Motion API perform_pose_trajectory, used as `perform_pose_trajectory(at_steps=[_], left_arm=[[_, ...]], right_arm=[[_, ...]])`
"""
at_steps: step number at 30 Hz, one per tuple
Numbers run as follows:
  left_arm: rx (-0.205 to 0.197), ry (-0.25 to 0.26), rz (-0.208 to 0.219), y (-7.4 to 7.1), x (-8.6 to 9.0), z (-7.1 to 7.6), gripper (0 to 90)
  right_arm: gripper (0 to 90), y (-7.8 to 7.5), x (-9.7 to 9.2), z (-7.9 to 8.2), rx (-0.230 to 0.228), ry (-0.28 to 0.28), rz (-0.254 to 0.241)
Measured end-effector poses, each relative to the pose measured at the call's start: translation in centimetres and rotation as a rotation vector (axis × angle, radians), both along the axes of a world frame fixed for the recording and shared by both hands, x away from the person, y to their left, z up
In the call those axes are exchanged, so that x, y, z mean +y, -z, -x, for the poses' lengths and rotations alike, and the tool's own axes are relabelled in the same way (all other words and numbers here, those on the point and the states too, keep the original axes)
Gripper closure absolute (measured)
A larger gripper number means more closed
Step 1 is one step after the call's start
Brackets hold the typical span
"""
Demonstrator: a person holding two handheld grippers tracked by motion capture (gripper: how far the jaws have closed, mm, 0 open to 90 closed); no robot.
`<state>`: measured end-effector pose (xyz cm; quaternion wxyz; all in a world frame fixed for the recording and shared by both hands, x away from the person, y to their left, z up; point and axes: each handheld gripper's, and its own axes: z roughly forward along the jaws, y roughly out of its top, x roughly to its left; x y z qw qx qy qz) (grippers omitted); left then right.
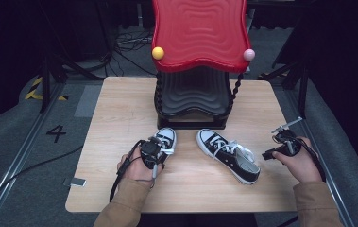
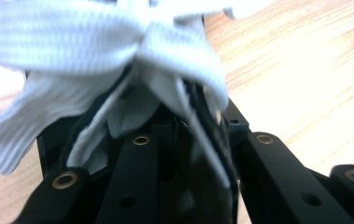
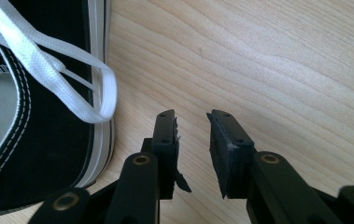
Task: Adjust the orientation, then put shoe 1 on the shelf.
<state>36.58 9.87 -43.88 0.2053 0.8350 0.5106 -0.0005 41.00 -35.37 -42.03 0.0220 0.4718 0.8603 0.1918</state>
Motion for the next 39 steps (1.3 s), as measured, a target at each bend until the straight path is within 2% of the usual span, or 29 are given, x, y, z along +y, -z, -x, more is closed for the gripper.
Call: perform_pose_trajectory(at_steps=[2,3,5,9,12,19,24,27,29,35,39], left_arm=[[-0.036,-0.006,0.015,0.2,0.0,-0.2,74.5],[-0.036,-0.006,0.015,0.2,0.0,-0.2,74.8],[-0.063,-0.018,0.024,0.3,-0.2,-0.4,75.0],[-0.085,0.001,0.004,0.3,-0.5,-0.5,76.0],[-0.100,0.009,0.006,0.1,-0.4,-0.4,81.0],[-0.138,-0.004,-0.001,-1.3,-0.2,-0.2,86.1],[-0.132,-0.009,0.063,-2.5,0.7,0.0,86.5],[-0.126,0.011,0.098,-3.5,0.8,0.4,86.5],[-0.127,0.030,0.106,-4.4,0.5,0.9,86.5],[-0.134,0.062,0.121,-5.9,0.1,1.4,86.4],[-0.142,0.080,0.128,-7.0,-0.1,1.5,86.4]], right_arm=[[71.8,0.0,-0.1,0.1,0.002,0.001,-0.003],[71.8,0.0,-0.1,0.1,0.002,0.001,-0.003],[71.7,0.1,-0.2,0.1,0.004,0.003,-0.002],[71.4,0.3,-0.4,0.2,0.007,0.006,-0.001],[71.2,0.5,-0.4,0.3,0.011,0.008,0.003],[71.0,0.5,-1.0,0.7,0.009,0.018,0.000],[71.0,0.5,-1.1,0.6,0.008,0.025,-0.001],[71.0,0.4,-1.0,0.6,0.004,0.019,0.000],[70.5,0.3,-0.9,0.6,-0.001,0.016,0.003],[68.7,0.5,-0.9,0.6,-0.003,0.025,0.004],[64.9,0.6,-1.0,0.6,-0.012,0.037,-0.002]])
